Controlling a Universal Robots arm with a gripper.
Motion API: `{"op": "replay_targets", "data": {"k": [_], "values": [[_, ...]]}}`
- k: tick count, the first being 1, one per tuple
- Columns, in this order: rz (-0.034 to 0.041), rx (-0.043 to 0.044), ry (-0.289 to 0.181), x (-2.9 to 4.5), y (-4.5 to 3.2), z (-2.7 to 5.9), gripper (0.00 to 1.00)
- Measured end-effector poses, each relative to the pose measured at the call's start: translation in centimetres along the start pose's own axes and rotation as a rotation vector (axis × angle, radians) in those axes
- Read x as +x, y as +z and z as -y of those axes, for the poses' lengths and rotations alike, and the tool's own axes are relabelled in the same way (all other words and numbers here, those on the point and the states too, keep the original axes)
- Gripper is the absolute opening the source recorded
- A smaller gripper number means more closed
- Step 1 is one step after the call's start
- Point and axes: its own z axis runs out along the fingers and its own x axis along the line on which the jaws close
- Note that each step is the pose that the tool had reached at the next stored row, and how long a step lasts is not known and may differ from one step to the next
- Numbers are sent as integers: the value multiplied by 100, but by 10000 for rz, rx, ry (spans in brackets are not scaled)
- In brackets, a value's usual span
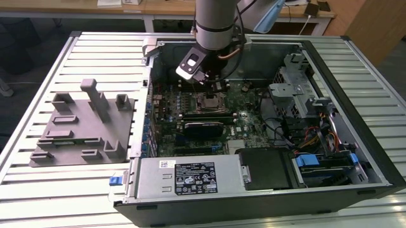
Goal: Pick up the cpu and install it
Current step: 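Close the cpu cover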
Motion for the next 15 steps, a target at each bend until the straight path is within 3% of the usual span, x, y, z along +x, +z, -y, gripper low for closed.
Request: {"op": "replay_targets", "data": {"k": [15], "values": [[-85,10,-2733,0,7,0,11]]}}
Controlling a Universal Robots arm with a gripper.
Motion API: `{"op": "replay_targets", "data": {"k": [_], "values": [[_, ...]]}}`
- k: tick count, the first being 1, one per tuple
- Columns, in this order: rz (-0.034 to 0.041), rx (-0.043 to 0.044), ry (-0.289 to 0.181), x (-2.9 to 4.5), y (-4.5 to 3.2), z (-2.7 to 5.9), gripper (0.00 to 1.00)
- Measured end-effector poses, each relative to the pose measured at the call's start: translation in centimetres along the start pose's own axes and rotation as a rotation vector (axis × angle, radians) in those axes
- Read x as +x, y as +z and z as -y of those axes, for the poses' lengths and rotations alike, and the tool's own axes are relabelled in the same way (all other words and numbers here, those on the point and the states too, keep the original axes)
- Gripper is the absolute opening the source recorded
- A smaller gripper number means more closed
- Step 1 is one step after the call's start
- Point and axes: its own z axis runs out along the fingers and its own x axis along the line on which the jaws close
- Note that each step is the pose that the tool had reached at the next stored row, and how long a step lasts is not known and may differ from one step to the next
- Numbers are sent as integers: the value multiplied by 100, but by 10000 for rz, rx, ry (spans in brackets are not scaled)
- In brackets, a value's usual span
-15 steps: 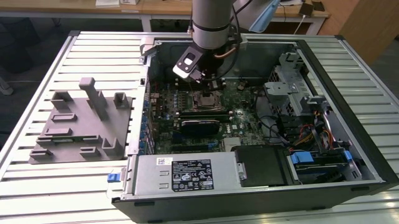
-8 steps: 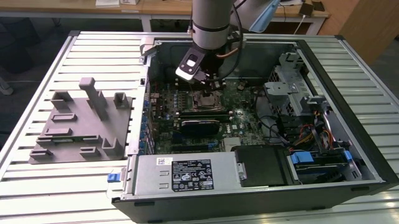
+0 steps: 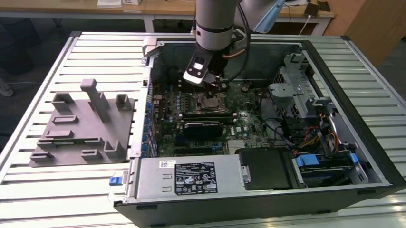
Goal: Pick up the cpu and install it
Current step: 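Close the cpu cover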
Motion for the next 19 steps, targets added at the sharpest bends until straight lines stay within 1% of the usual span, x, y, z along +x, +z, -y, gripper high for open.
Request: {"op": "replay_targets", "data": {"k": [19], "values": [[-108,13,-3449,0,8,0,11]]}}
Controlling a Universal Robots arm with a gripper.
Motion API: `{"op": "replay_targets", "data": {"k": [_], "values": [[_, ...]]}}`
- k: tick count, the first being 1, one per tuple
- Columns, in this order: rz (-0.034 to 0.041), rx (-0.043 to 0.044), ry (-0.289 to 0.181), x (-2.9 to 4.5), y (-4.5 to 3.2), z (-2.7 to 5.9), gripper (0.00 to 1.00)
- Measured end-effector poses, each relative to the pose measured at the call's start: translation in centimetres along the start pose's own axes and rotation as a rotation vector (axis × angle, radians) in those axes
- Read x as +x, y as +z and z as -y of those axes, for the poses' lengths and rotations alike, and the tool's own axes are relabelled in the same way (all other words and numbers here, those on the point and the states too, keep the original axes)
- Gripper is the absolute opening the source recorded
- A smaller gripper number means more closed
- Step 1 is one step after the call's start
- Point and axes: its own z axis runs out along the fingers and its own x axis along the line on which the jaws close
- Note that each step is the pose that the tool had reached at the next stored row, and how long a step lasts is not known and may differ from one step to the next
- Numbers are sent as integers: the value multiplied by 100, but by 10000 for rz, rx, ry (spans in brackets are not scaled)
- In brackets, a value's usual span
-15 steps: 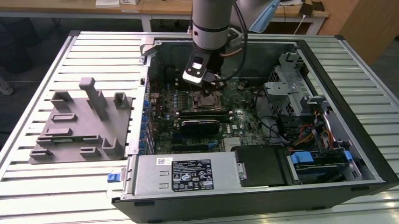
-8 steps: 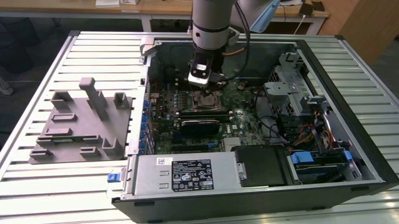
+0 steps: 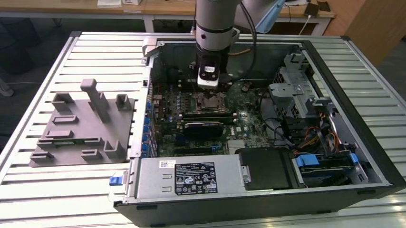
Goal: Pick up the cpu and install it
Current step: 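Close the cpu cover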
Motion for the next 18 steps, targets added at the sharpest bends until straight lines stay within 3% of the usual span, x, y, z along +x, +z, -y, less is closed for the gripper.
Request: {"op": "replay_targets", "data": {"k": [18], "values": [[-102,13,-3279,0,8,0,11]]}}
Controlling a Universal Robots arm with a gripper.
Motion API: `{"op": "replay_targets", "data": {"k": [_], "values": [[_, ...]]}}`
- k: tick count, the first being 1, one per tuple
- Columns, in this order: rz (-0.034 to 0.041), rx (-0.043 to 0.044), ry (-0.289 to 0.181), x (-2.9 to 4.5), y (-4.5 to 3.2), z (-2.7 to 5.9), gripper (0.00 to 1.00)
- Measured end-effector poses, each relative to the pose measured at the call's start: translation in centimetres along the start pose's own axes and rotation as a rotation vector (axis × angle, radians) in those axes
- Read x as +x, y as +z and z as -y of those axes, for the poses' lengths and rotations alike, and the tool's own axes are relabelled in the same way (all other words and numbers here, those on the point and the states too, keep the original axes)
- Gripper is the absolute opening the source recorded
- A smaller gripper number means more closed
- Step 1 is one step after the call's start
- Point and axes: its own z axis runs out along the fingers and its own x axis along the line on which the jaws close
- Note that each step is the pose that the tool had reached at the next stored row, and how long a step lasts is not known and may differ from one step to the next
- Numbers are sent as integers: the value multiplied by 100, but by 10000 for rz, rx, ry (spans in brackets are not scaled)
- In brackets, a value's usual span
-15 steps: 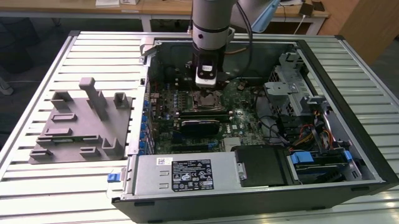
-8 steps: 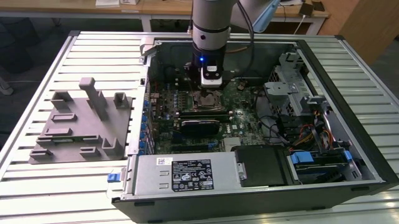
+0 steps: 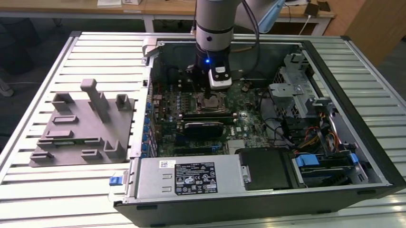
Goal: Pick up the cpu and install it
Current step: 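Close the cpu cover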
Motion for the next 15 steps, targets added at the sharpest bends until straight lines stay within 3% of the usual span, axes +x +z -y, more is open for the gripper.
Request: {"op": "replay_targets", "data": {"k": [11,15], "values": [[-59,6,-1921,0,6,0,11],[-22,-8,-2381,-1,8,1,11]]}}
